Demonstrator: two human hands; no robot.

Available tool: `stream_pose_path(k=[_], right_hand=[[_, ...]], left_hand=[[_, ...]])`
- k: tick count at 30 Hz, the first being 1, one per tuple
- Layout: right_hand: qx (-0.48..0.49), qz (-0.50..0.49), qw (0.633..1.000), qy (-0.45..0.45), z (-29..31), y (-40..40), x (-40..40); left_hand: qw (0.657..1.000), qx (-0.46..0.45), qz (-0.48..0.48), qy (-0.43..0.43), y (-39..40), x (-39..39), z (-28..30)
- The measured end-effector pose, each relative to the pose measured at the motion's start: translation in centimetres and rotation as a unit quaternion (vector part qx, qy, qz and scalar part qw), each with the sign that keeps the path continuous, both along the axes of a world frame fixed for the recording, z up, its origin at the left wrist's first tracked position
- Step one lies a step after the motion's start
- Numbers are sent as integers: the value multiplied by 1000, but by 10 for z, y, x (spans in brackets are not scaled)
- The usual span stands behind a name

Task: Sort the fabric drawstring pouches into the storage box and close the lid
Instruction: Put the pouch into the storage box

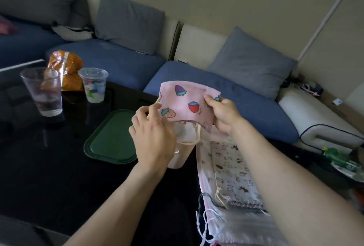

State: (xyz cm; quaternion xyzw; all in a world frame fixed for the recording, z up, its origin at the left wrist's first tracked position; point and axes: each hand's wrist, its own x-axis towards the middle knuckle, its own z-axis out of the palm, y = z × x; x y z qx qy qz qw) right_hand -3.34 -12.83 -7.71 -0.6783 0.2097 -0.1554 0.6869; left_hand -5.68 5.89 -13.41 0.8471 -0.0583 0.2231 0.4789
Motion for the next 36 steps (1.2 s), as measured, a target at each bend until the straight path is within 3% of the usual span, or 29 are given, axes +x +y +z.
stream_pose_path(k=[3, 6, 9, 12, 15, 18, 19, 22, 29, 34, 36], right_hand=[[-45, -41, 997, 53, -17, 10, 33], [-217, -101, 964, 119, -20, 16, 49], [-418, -78, 895, 134, -15, 26, 54], [-609, -15, 784, 116, -8, 43, 54], [-592, 118, 768, 216, -6, 53, 60], [-640, 187, 674, 318, -12, 53, 74], [-637, 207, 663, 334, -15, 52, 79], [-572, 278, 682, 361, -25, 50, 93], [-512, 323, 644, 468, -50, 51, 121], [-457, 339, 677, 467, -50, 54, 118], [-457, 335, 713, 413, -31, 52, 103]], left_hand=[[1000, 17, 0, 25, 3, 7, -2], [998, 35, -17, 58, 5, 13, -7], [994, 44, -29, 100, 10, 19, -11], [989, 41, -56, 133, 11, 25, -13], [985, 43, -83, 143, 7, 26, -12], [984, 41, -83, 151, 3, 26, -12], [985, 32, -79, 150, 1, 27, -13], [991, -4, -46, 127, 0, 31, -14], [992, 15, -20, 125, -7, 38, -15], [994, 16, 5, 111, -10, 39, -12], [996, 5, 15, 82, -11, 37, -9]])
